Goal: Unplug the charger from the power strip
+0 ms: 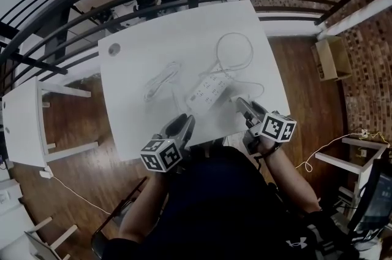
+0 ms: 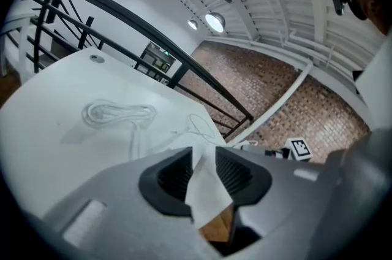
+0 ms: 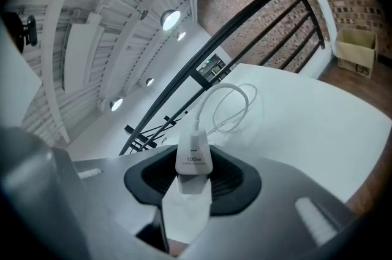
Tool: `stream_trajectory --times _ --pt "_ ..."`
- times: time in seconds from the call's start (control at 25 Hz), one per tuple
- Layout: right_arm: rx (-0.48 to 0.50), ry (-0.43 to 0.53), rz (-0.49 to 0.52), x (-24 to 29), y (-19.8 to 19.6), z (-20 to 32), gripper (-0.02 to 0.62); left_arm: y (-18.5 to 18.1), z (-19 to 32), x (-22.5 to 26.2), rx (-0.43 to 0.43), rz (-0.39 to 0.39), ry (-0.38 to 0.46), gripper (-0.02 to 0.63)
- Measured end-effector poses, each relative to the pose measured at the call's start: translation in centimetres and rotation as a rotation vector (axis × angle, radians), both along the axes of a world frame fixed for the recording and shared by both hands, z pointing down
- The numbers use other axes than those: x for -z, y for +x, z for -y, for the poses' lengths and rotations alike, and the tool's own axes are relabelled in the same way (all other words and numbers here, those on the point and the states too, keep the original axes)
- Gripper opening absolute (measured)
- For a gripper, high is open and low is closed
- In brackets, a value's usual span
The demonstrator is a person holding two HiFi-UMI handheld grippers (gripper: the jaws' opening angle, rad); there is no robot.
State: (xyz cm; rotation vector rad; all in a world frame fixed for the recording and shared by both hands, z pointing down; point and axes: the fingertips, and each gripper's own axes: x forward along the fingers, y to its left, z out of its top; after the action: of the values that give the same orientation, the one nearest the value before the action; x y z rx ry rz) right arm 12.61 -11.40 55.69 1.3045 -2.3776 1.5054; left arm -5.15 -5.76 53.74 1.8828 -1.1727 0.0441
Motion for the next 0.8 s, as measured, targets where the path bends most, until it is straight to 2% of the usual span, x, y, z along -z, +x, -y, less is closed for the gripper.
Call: stream_trajectory --times 0.16,0.4,0.8 --pt "-0.044 -0.084 0.060 -2.5 0.8 -0.9 0.144 0.0 -0.1 -0.4 0.004 -0.006 -0.013 0.120" --pt "-0.085 -0.173 0.098 -5.4 2.1 -1.9 0.144 0.4 -0.4 -0.6 0.004 -0.010 -0.022 0.117" --pt "-0.106 -0.260 0.053 -8.7 3.2 -2.5 0.144 0.0 -0.7 -0.9 0.012 -0.003 -0.035 0.117"
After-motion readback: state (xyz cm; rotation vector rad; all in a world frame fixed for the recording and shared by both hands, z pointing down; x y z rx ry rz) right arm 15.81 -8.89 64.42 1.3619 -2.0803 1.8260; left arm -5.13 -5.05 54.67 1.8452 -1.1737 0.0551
